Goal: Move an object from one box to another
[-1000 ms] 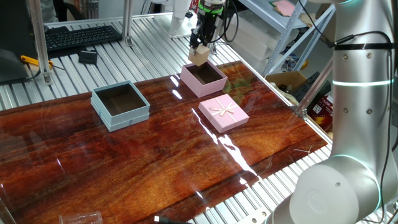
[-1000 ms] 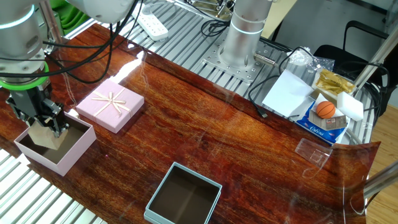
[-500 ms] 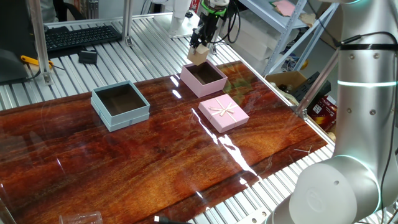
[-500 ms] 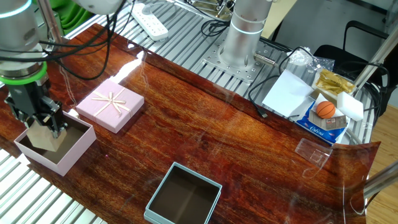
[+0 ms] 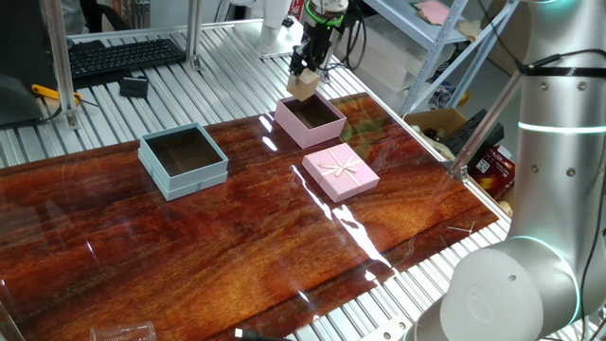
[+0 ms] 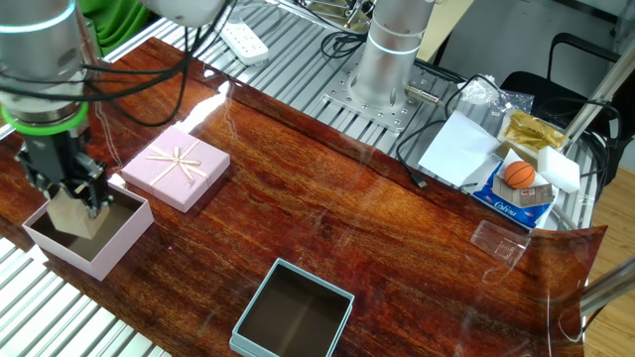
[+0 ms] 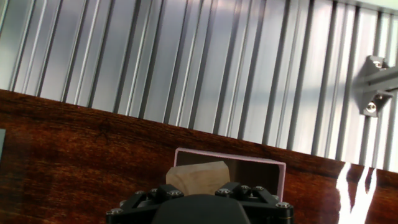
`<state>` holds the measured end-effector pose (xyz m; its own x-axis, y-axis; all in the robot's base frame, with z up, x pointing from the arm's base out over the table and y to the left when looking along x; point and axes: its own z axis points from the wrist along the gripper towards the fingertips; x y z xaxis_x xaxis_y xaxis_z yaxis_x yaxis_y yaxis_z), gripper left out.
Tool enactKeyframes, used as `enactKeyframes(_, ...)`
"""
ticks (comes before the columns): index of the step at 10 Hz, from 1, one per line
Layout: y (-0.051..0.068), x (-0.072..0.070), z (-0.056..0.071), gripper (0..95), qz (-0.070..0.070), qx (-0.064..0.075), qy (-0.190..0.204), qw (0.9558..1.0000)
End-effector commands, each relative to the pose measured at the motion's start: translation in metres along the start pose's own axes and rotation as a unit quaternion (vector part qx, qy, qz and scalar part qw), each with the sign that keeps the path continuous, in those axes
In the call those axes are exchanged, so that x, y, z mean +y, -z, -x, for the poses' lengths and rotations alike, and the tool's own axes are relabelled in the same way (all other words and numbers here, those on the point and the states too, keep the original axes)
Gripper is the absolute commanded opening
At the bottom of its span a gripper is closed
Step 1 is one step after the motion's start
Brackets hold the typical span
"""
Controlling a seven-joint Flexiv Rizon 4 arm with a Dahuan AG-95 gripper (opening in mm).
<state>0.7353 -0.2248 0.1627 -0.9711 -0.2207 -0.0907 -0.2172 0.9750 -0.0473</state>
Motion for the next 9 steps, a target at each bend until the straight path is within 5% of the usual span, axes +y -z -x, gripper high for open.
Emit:
enactKeyframes(1, 0.000, 0.003, 0.002, 0.0, 0.003, -0.005, -0.008, 1.0000)
enactKeyframes(9, 0.000, 0.024, 0.019, 0.0, 0.009, 0.016, -0.029, 0.9994)
